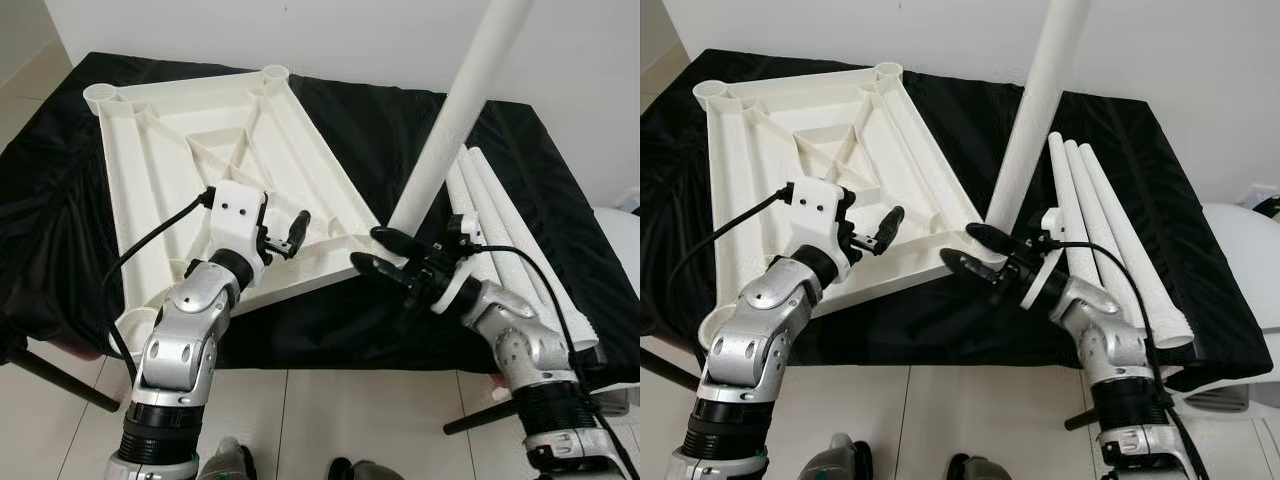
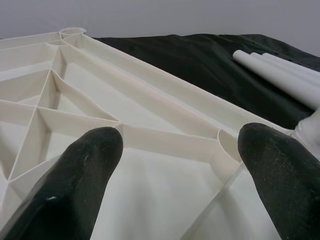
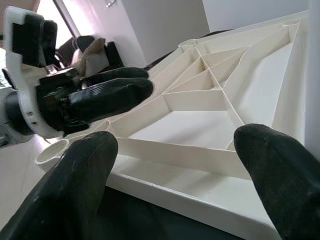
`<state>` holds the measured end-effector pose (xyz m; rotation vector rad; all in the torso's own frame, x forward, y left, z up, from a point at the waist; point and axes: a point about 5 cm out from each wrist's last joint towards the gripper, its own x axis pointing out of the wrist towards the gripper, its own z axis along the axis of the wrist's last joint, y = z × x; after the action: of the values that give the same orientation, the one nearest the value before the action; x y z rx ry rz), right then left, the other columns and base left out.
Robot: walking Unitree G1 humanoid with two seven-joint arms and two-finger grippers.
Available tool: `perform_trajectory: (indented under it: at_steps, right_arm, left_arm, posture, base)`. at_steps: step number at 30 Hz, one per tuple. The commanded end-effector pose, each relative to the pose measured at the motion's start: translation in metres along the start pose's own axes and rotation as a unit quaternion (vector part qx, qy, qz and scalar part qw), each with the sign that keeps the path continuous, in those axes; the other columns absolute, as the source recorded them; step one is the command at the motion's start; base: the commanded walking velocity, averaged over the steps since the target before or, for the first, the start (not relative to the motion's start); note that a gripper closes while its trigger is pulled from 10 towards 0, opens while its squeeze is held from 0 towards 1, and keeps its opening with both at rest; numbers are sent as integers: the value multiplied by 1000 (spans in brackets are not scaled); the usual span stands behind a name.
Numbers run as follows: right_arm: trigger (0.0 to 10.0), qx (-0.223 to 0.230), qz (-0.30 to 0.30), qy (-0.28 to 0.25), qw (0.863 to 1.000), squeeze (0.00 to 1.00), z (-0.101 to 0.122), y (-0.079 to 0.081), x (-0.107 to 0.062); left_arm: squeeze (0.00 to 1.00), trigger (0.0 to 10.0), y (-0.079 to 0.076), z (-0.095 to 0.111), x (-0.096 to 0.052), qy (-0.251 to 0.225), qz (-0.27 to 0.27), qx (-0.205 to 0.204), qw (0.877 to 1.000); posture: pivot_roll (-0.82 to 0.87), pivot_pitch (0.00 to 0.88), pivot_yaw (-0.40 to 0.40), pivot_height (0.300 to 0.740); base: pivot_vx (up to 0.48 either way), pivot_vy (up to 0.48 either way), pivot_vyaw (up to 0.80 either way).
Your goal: Building children table
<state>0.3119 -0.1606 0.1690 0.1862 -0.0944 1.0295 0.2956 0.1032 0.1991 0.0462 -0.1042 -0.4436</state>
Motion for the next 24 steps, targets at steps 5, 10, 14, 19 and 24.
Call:
perform_trajectory:
  at_steps: [5, 10, 14, 19, 24]
  right_arm:
    - [10000, -58, -45, 25, 997, 0, 18, -38, -9]
    - [10000, -85, -82, 14, 993, 0, 32, -51, -7]
    - [10000, -101, -109, 3, 989, 0, 40, -59, -7]
    - [10000, -124, -162, -55, 977, 0, 57, -67, -3]
    - [10000, -126, -134, -73, 980, 0, 58, -58, 5]
  left_arm:
    - [0, 10000, -11, -3, -5, 11, -37, 9, 999]
    - [0, 10000, -15, -6, -9, 19, -60, 16, 998]
    - [0, 10000, -20, -9, -13, 27, -83, 26, 996]
    - [0, 10000, -34, -20, -24, 53, -154, 69, 984]
    - [0, 10000, -35, -27, -26, 68, -173, 105, 977]
  posture:
    - [2, 165, -48, 740]
    - [3, 167, -47, 740]
    - [7, 167, -48, 740]
    - [11, 167, -46, 740]
    - [12, 157, -49, 740]
  base:
    - [0, 0, 0]
    - [0, 0, 0]
    - [0, 0, 0]
    - [0, 0, 0]
    - [0, 0, 0]
